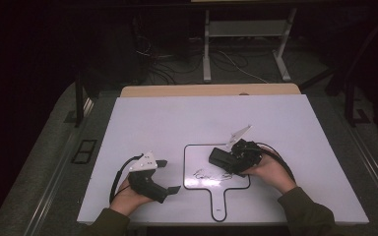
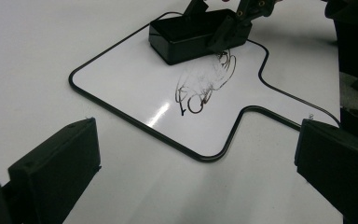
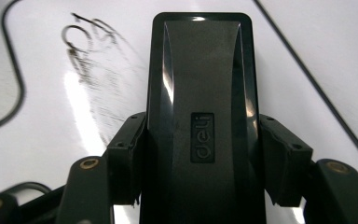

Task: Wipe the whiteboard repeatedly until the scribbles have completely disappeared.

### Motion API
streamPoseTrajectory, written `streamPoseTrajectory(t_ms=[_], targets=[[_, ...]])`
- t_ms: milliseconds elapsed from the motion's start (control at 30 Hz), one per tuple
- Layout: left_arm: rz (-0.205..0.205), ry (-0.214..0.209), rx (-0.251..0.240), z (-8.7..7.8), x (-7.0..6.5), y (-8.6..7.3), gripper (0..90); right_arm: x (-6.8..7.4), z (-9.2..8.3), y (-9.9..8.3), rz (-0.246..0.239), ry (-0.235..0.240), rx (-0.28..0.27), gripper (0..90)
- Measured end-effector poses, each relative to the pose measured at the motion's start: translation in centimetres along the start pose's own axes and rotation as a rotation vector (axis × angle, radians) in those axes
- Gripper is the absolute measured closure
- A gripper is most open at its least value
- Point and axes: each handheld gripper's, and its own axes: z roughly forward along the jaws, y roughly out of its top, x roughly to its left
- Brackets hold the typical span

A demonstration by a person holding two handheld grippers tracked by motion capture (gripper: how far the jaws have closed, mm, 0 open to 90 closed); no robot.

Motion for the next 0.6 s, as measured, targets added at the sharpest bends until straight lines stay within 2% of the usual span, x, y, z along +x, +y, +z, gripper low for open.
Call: streamPoseTrajectory(t_ms=[67,100,167,300,400,600], targets=[[0.001,-0.001,0.003,0.0,0.0,0.0,0.0,-0.2,-0.1,-0.1,0.003,-0.005,-0.001,38.5],[0.003,-0.001,0.003,0.0,0.0,0.0,0.0,-0.6,-0.2,-0.4,0.024,-0.008,-0.007,38.5],[0.003,-0.001,0.003,0.0,0.0,0.0,0.0,-0.8,-0.3,-0.5,0.035,-0.009,-0.009,38.5],[0.004,-0.002,0.003,0.0,0.0,0.0,0.0,-0.7,-0.3,-0.4,0.041,-0.005,-0.008,38.5],[0.004,-0.002,0.004,0.0,0.0,0.0,0.0,-0.2,-0.1,-0.2,0.008,-0.004,0.000,38.5],[0.005,-0.001,0.005,0.0,0.0,0.0,0.0,1.3,0.5,0.6,-0.022,0.033,-0.005,38.5]])
